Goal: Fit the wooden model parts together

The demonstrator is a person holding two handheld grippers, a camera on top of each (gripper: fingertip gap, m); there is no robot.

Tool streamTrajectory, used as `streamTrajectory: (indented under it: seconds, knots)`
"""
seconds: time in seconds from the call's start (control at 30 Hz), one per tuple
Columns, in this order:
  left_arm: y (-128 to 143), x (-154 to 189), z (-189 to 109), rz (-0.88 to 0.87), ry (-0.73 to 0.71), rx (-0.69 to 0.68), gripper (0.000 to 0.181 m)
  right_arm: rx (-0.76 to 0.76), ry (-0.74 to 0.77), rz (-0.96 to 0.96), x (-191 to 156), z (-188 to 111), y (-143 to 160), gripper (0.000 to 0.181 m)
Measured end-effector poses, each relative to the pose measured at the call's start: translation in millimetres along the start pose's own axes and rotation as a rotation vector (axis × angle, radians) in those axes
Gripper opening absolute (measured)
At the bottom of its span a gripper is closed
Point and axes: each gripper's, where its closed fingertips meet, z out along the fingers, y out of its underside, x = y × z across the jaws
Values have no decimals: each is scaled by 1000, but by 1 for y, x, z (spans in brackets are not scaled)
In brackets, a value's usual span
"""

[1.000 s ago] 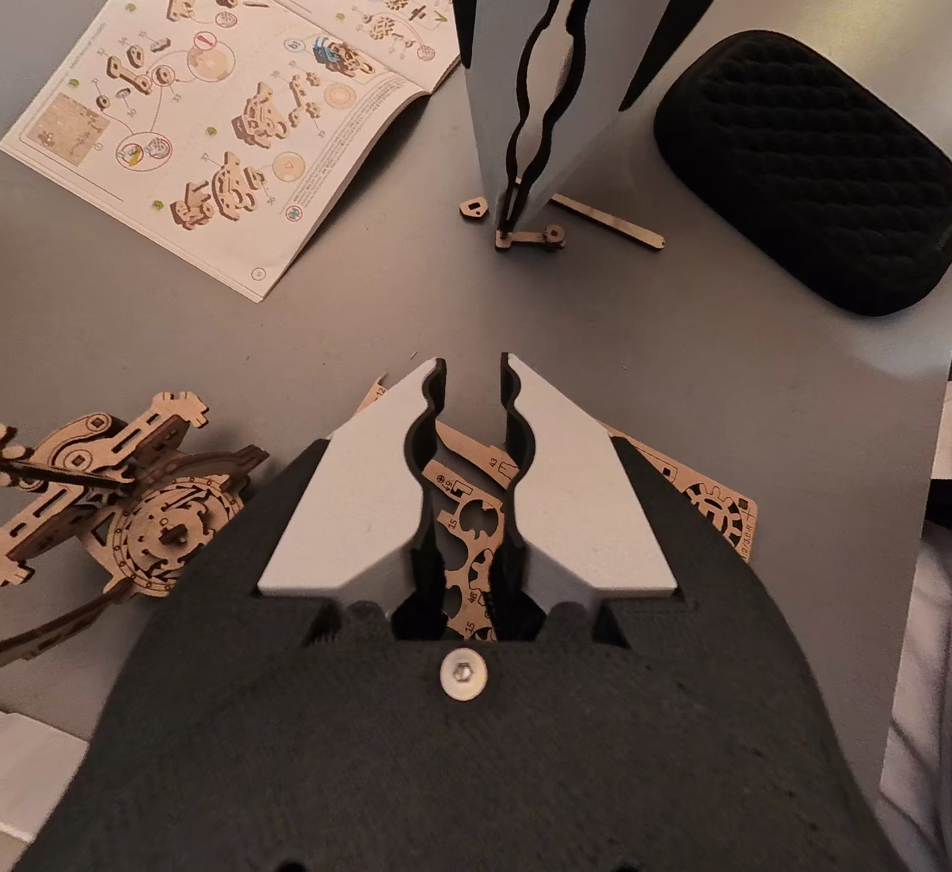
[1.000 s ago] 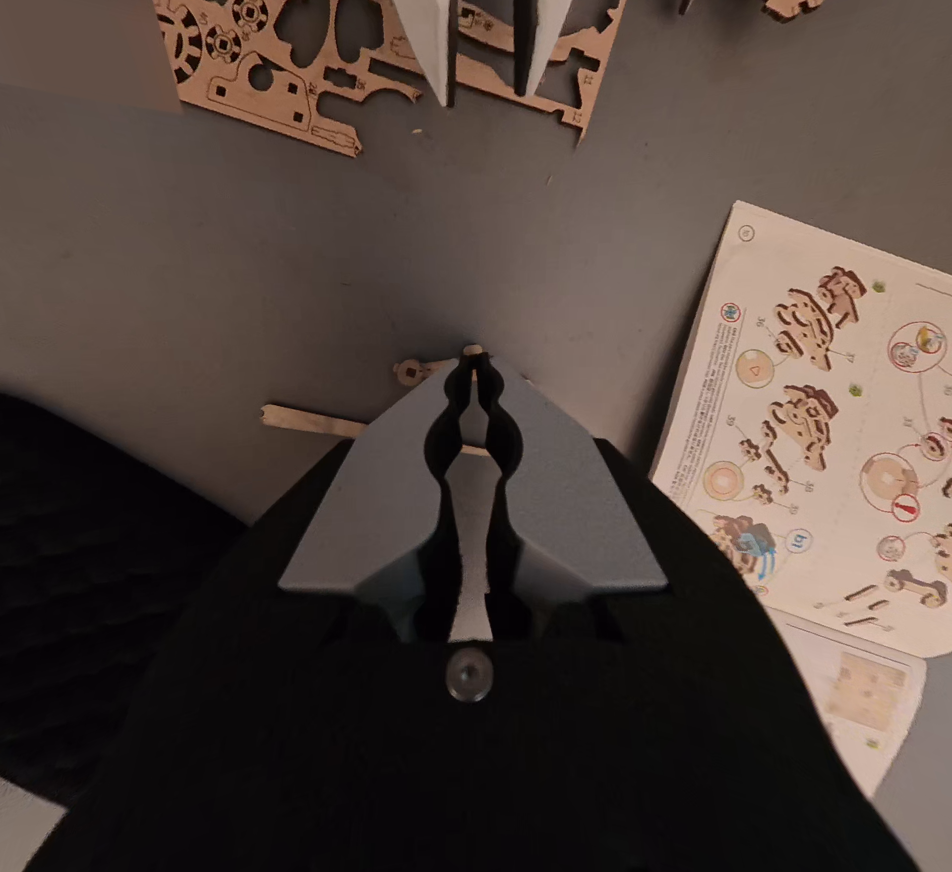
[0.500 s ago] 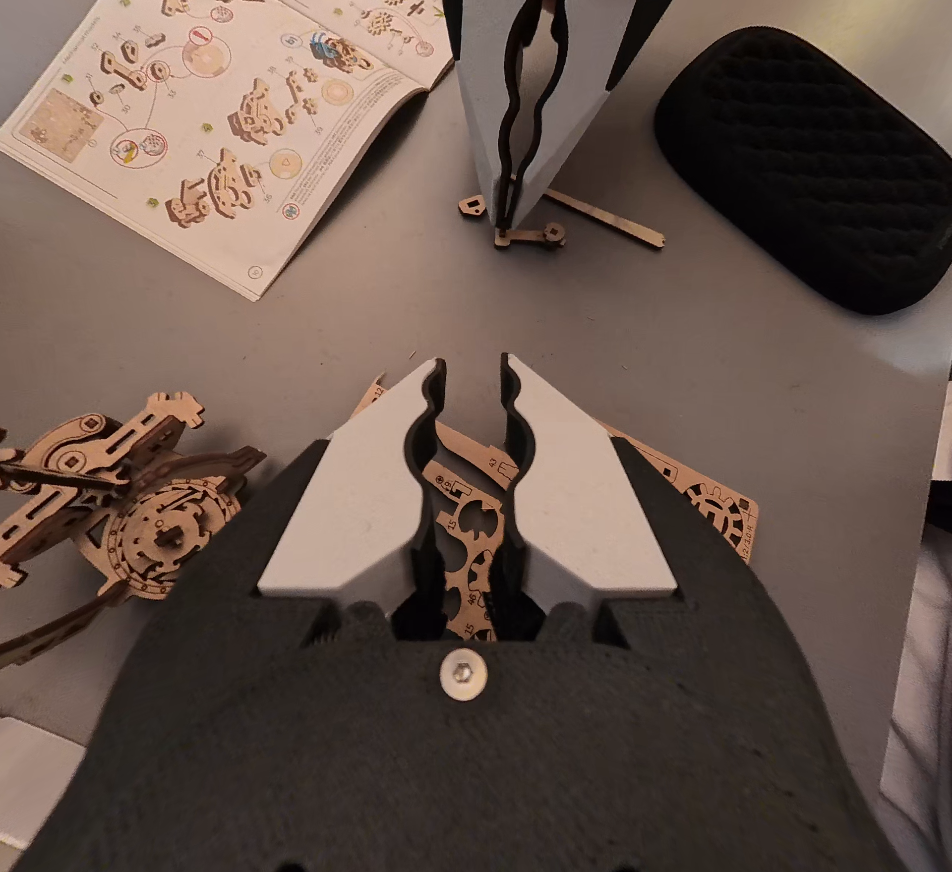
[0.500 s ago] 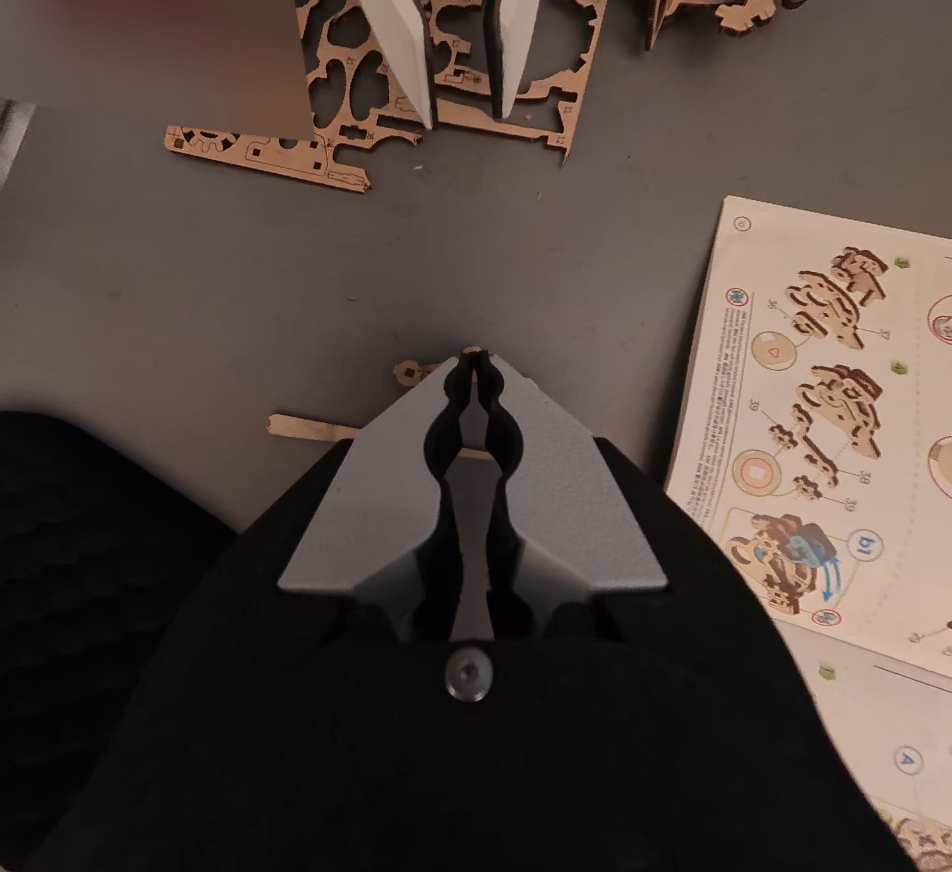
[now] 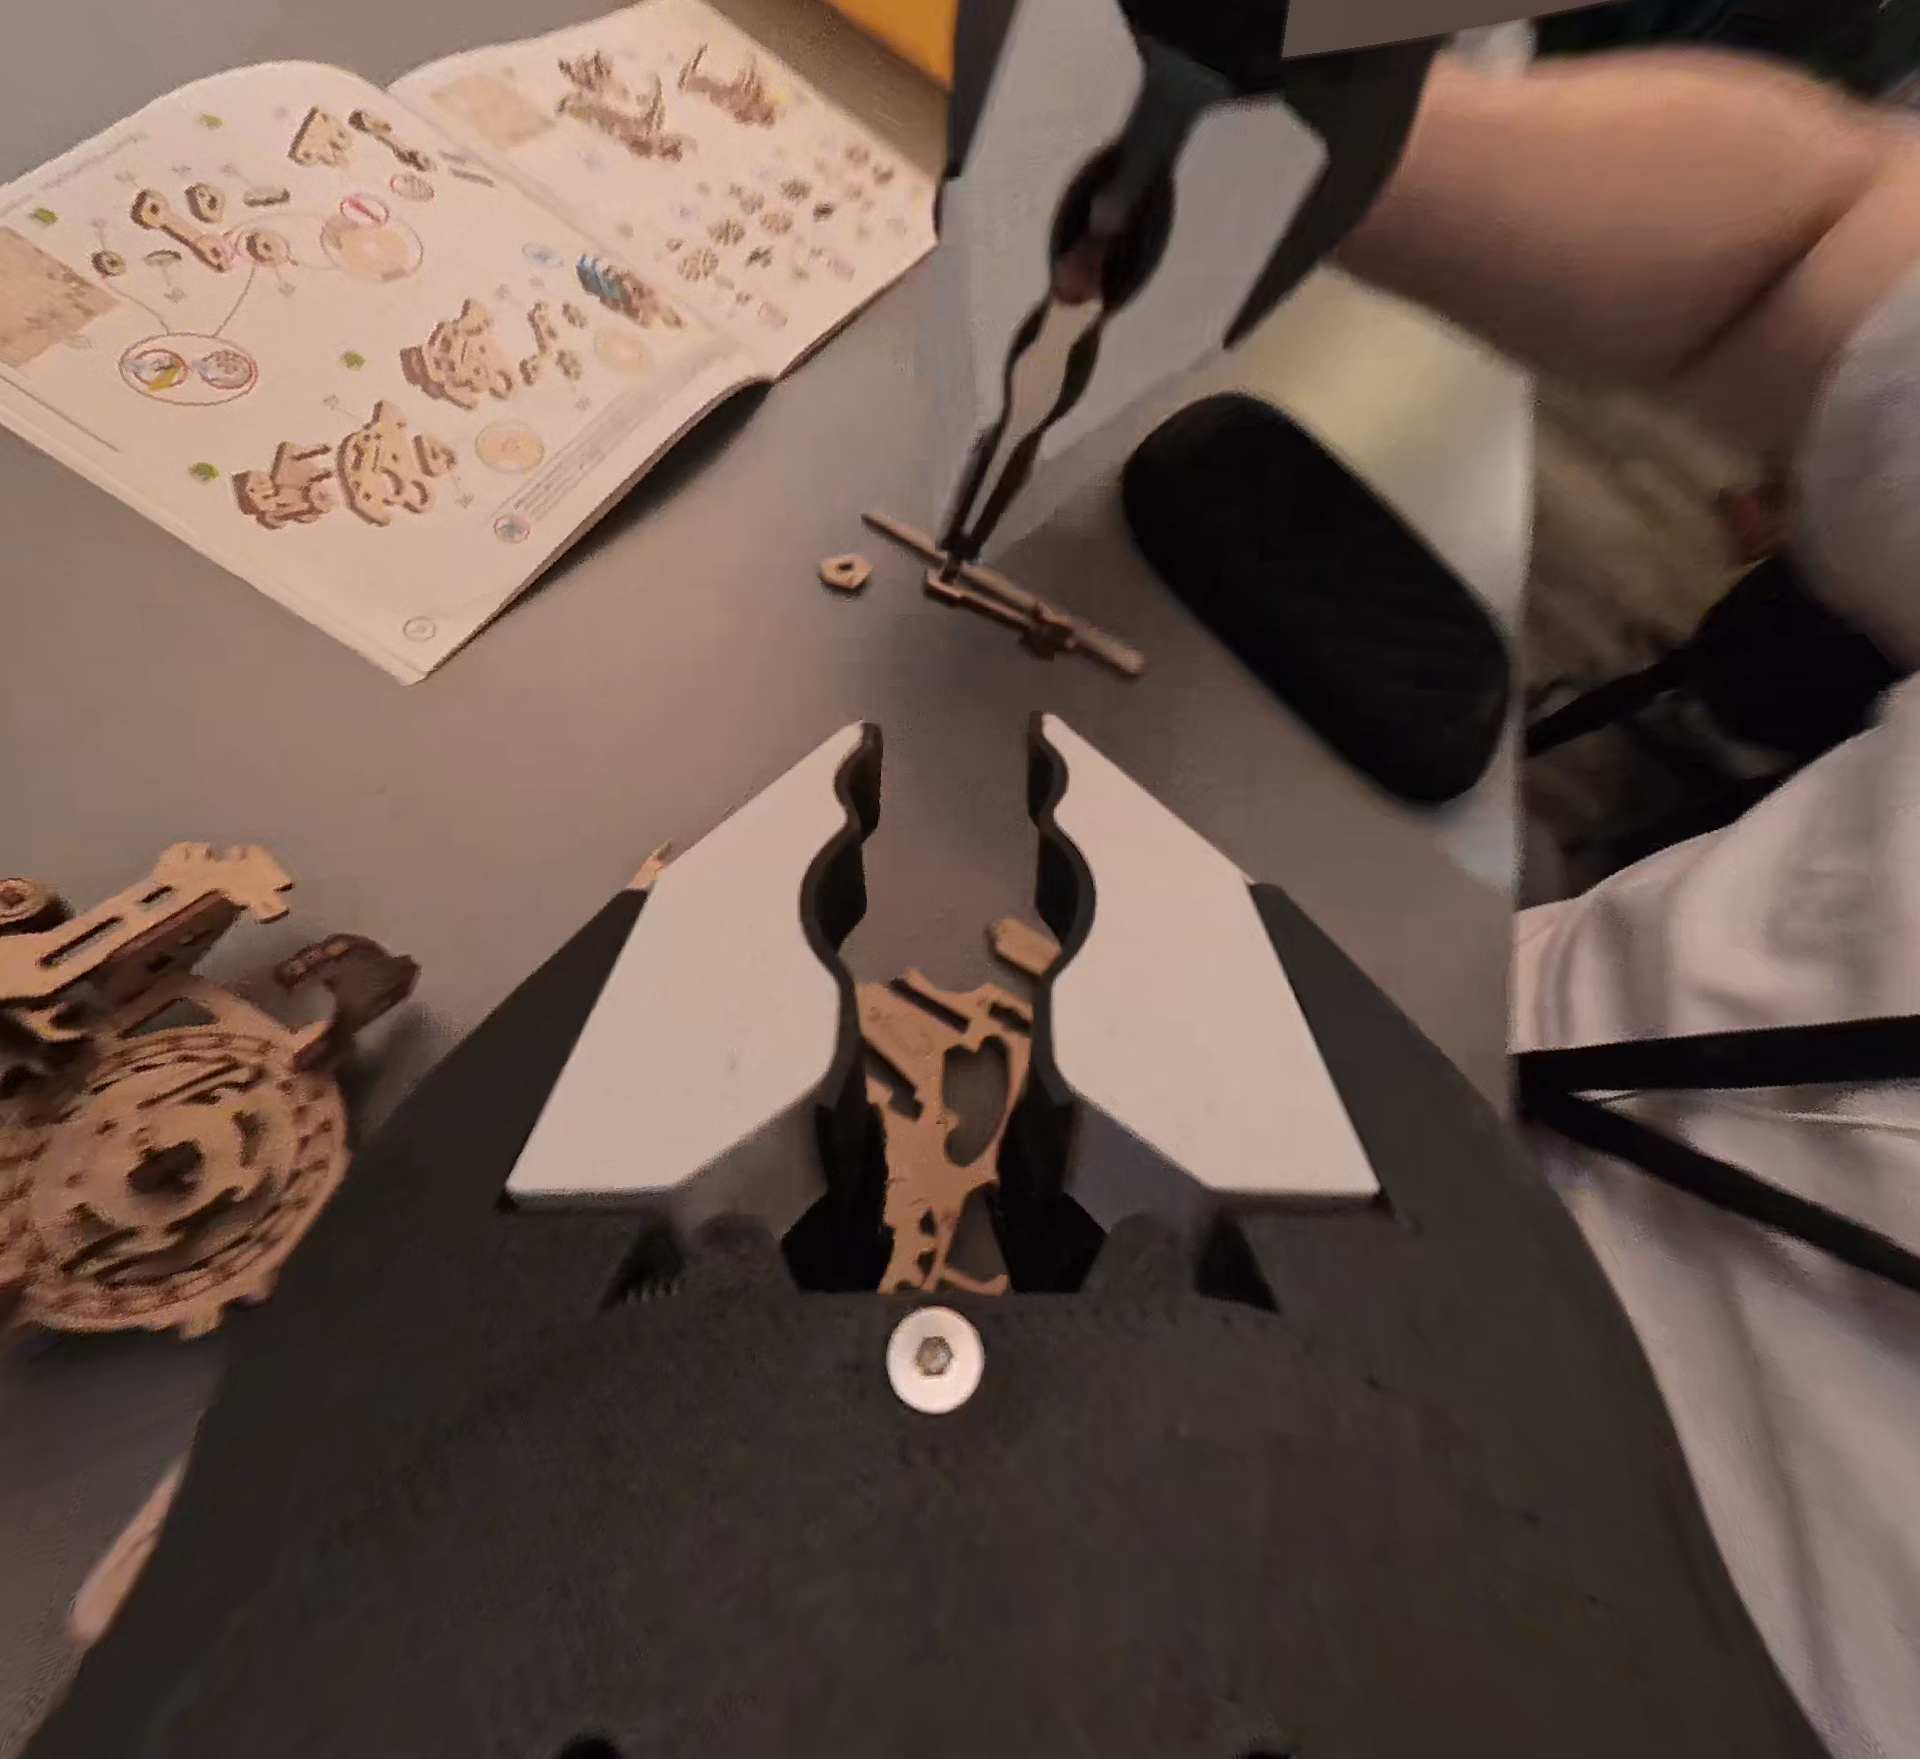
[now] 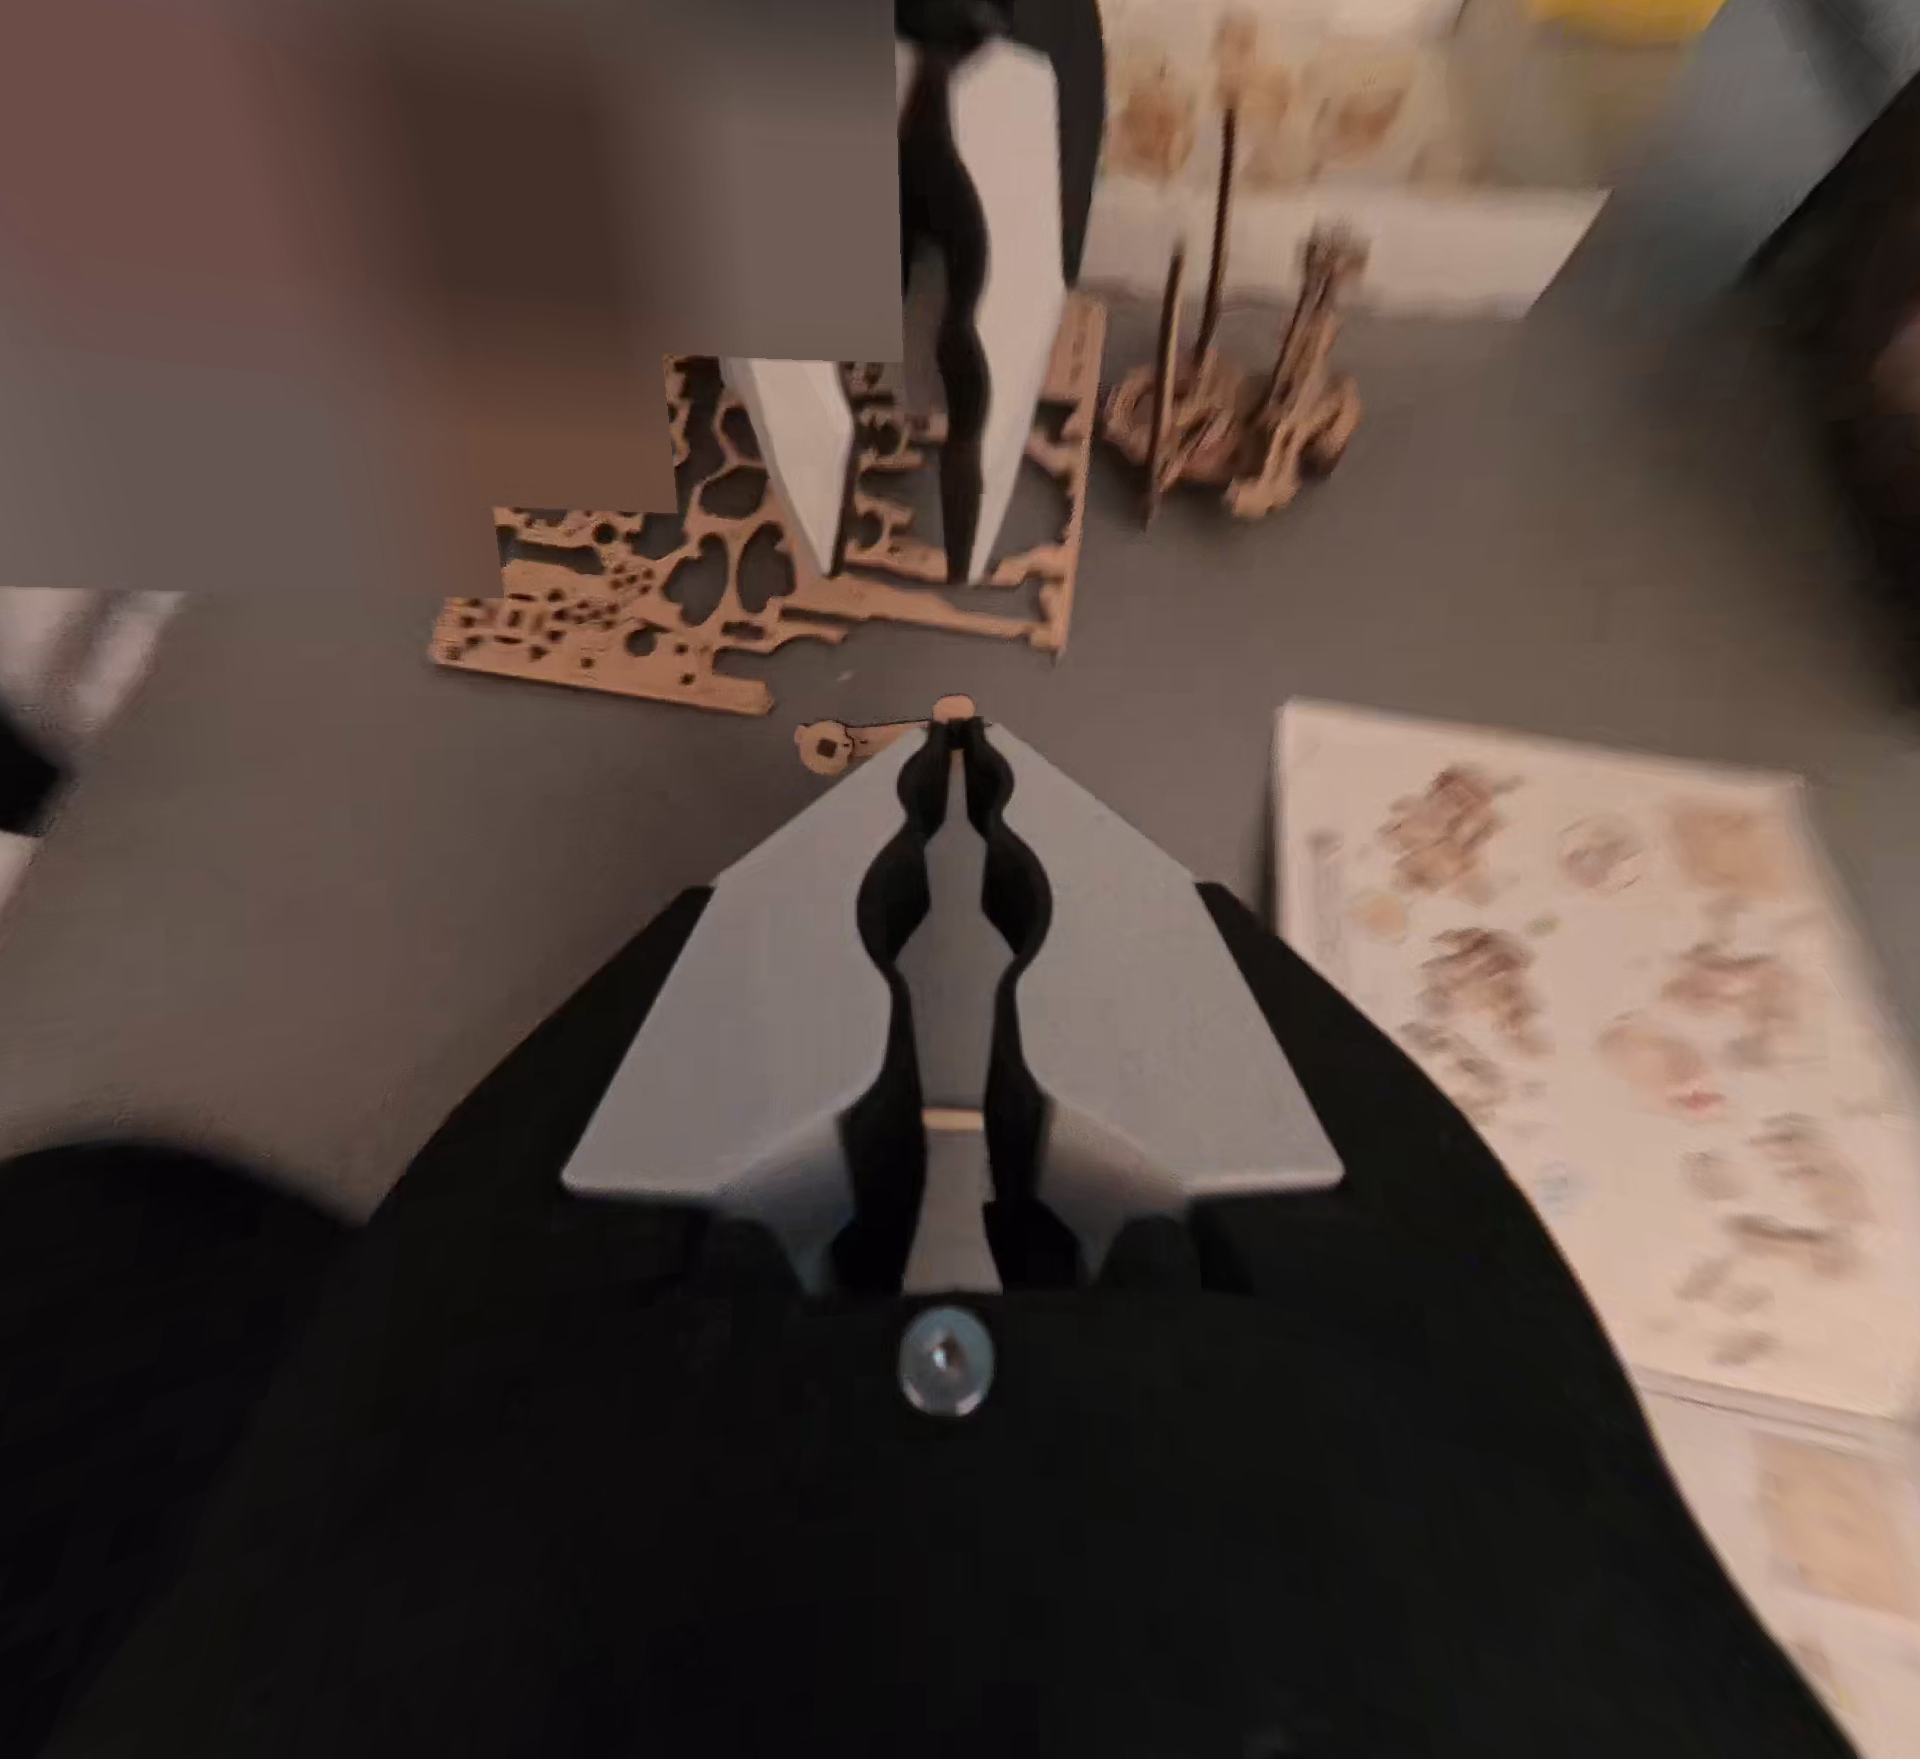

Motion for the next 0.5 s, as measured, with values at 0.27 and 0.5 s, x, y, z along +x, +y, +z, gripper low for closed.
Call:
streamTrajectory:
  seconds: [0.27, 0.5]
  knots:
    - [-34, 31, -12, -141, 287, 226, 45, 135, 530, -613, -17, -18, -57, 2]
    - [-42, 40, -13, 137, 147, 282, 25, 183, 686, -814, -26, -20, -69, 2]
